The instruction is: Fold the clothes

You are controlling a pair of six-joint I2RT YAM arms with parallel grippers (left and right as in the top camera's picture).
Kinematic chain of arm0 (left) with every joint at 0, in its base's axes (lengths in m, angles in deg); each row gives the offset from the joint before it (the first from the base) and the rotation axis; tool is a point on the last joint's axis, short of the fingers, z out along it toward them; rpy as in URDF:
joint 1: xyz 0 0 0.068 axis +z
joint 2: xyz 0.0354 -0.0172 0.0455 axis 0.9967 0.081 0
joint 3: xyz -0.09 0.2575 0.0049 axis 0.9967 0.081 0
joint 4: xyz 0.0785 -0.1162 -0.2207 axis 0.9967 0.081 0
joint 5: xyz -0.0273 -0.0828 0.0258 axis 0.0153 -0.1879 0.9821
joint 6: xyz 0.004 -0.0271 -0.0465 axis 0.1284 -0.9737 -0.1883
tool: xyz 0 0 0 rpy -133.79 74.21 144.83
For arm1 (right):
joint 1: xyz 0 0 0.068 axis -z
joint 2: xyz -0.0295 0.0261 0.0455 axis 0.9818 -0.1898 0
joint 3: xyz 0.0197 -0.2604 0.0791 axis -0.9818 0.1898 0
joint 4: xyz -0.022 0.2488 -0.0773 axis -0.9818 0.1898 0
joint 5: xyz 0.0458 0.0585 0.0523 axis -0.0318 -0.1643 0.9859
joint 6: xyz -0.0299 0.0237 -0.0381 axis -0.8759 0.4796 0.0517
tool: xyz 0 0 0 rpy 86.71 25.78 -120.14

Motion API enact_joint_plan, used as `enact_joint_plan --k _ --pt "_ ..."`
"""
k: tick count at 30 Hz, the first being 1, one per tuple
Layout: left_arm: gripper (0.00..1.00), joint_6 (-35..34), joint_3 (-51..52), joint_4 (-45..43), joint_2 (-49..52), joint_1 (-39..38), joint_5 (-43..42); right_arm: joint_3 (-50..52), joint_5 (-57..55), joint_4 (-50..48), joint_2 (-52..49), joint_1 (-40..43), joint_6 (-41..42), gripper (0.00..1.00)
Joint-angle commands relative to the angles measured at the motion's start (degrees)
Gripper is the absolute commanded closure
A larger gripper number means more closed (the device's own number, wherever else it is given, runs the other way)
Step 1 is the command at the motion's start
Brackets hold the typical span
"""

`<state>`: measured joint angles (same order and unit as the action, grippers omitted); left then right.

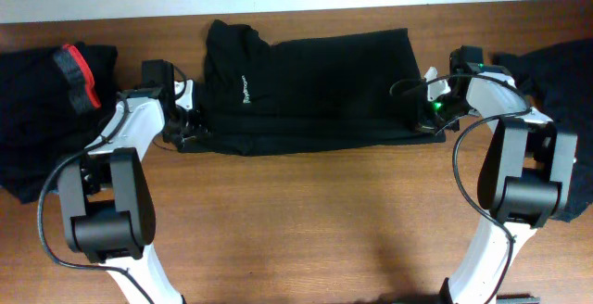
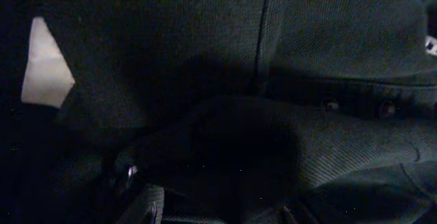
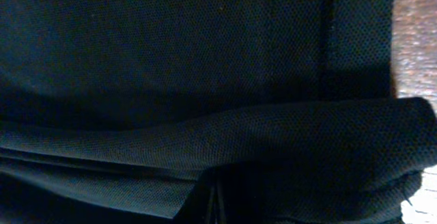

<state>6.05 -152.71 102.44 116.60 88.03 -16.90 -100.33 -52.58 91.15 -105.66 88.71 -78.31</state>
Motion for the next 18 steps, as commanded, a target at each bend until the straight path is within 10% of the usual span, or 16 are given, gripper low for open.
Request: enact_joint_plan --k 1,18 --pt "0.47 0.09 3.21 6.03 5.01 3.02 10.47 1.97 -5.11 3.91 -4.70 -0.22 -0.61 0.95" --pt "0.55 0.35 3.15 26.40 4.98 3.10 11.30 1.92 -10.21 21.22 -4.68 -0.22 -0.59 0.95"
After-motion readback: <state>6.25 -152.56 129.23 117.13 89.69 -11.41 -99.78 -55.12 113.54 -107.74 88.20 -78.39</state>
